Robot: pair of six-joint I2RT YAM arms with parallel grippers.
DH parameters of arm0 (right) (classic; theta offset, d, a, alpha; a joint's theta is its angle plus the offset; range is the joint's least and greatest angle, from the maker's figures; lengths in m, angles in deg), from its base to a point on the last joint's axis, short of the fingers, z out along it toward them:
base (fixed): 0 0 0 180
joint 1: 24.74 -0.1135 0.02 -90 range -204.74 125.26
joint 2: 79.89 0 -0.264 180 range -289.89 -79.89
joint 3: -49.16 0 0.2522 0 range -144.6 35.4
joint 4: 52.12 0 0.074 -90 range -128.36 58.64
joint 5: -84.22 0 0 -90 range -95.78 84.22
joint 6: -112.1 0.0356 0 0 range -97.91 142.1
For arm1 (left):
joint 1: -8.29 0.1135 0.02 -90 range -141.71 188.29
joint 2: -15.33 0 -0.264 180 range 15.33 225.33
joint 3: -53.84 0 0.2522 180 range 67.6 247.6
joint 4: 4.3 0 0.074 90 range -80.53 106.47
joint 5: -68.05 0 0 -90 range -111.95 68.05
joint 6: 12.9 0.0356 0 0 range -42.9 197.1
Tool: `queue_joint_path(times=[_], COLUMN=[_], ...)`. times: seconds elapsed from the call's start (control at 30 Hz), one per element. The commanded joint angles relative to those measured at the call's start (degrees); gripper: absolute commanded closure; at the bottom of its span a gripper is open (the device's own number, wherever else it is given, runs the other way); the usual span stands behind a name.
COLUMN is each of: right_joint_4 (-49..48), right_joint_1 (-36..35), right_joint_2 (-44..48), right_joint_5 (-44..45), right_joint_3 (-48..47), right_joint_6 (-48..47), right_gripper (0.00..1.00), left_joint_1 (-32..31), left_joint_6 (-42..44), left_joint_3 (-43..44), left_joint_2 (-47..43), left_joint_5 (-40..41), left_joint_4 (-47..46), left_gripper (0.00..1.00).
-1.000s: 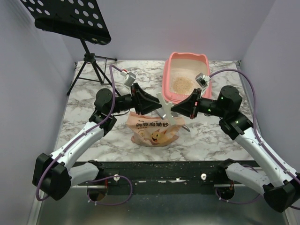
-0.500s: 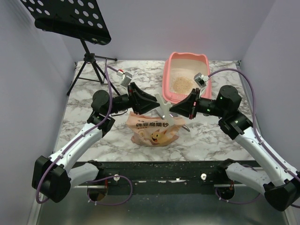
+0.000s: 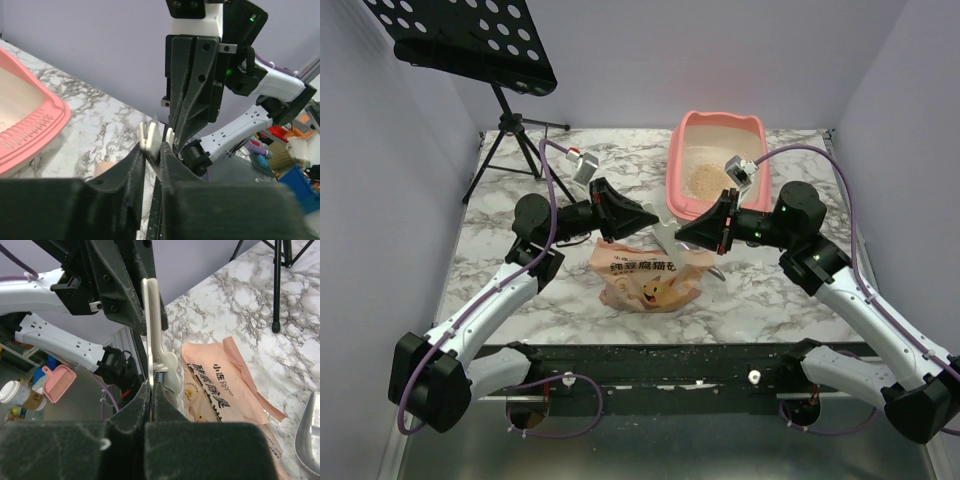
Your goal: Fill the litter box with clean litter
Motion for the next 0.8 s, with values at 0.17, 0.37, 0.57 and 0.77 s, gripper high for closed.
queue_joint_path(times=[0.17, 0.37, 0.57, 0.77], right_joint_4=[-0.59, 9.77, 17.17, 16.91], right_joint_1=[-0.49, -0.49, -0.49, -0.49], right_joint_2=[0.1, 3.88, 3.18, -1.56], right_joint_5=[-1.23, 5.18, 5.55, -0.51], right_joint_3=[-0.43, -2.53, -6.76, -8.16], right_joint_6=[-1.69, -9.77, -16.02, -15.68], right_gripper=[0.77, 0.39, 0.33, 0.31], left_joint_1=[0.48, 0.48, 0.48, 0.48], left_joint_6=[0.58, 4.0, 7.61, 3.58], left_joint_3=[-0.32, 0.73, 0.56, -1.99], left_joint_2=[-0.77, -2.88, -5.87, -5.7], left_joint_5=[-2.9, -4.04, -6.41, -8.78], left_joint_4=[-1.51, 4.81, 9.92, 2.29], left_gripper=[0.93, 0.95, 0.96, 0.96])
